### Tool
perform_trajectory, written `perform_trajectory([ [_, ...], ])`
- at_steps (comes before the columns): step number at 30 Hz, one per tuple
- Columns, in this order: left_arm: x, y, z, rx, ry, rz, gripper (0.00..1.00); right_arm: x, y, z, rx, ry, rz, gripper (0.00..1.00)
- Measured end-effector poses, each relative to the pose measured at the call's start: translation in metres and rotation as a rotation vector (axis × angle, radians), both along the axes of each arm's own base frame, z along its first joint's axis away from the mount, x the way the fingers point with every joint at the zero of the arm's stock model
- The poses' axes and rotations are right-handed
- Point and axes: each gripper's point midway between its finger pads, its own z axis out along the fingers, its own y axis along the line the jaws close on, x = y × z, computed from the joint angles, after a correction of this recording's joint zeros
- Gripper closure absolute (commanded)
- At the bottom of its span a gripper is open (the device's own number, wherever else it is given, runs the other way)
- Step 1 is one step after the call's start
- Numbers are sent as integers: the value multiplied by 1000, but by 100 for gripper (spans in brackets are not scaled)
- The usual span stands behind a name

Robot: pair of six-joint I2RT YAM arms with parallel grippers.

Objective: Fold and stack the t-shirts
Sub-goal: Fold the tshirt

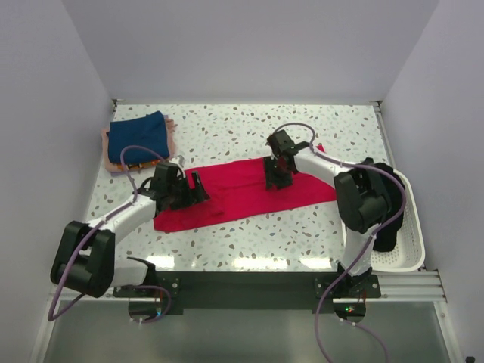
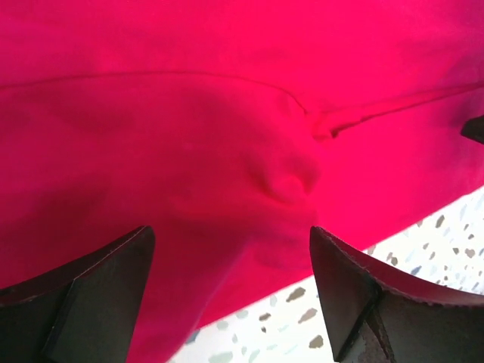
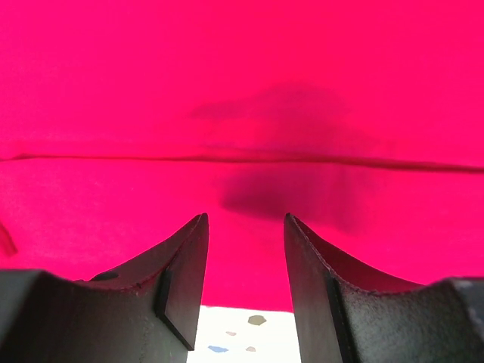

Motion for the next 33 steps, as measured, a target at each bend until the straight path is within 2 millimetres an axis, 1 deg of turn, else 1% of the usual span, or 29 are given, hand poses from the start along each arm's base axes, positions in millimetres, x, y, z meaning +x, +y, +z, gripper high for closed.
perform_trajectory([
  [1, 2, 0, -6, 4, -3, -6, 12, 1, -2, -1, -3, 0, -2, 52],
  [5, -1, 0, -20, 5, 0, -8, 13, 7, -10, -7, -18, -2, -9, 52],
  [7, 2, -3, -20, -4, -28, -12, 14, 10, -16, -13, -24, 7, -20, 52],
  [10, 4, -10, -19, -22, -73, -27, 14, 19, -26, -12, -24, -6, -42, 52],
  [14, -1, -29, -17, -50, -98, -71, 13, 28, -42, -12, -30, -16, -67, 52],
  [16, -8, -42, -16, -60, -92, -103, 9, 33, -49, -12, -36, -20, -74, 52],
  [18, -13, -49, -14, -63, -75, -124, 6, 35, -53, -12, -41, -23, -71, 52],
  [19, -14, -50, -12, -58, -65, -127, 1, 35, -54, -12, -43, -24, -68, 52],
  [21, -11, -46, -3, -27, -58, -114, 0, 35, -55, -12, -48, -24, -59, 52],
  [23, 3, -39, 19, 13, -89, -88, 0, 35, -55, -11, -50, -25, -50, 52],
  [25, 29, -26, 53, 41, -164, -40, 0, 35, -54, -10, -47, -25, -45, 51],
  [26, 43, -15, 70, 50, -207, -4, 0, 34, -54, -10, -44, -22, -42, 51],
  [27, 54, -3, 82, 60, -240, 31, 0, 34, -53, -8, -39, -21, -40, 51],
  [28, 68, 18, 95, 85, -279, 90, 0, 33, -51, -7, -32, -19, -35, 51],
  [29, 76, 34, 101, 107, -297, 135, 0, 32, -49, -4, -28, -20, -31, 51],
  [30, 82, 51, 102, 132, -303, 176, 4, 33, -47, -1, -25, -23, -27, 51],
  [32, 85, 74, 93, 176, -276, 227, 9, 37, -39, 8, -16, -41, -13, 51],
  [33, 86, 81, 84, 189, -253, 238, 14, 39, -35, 13, -12, -52, -5, 51],
])
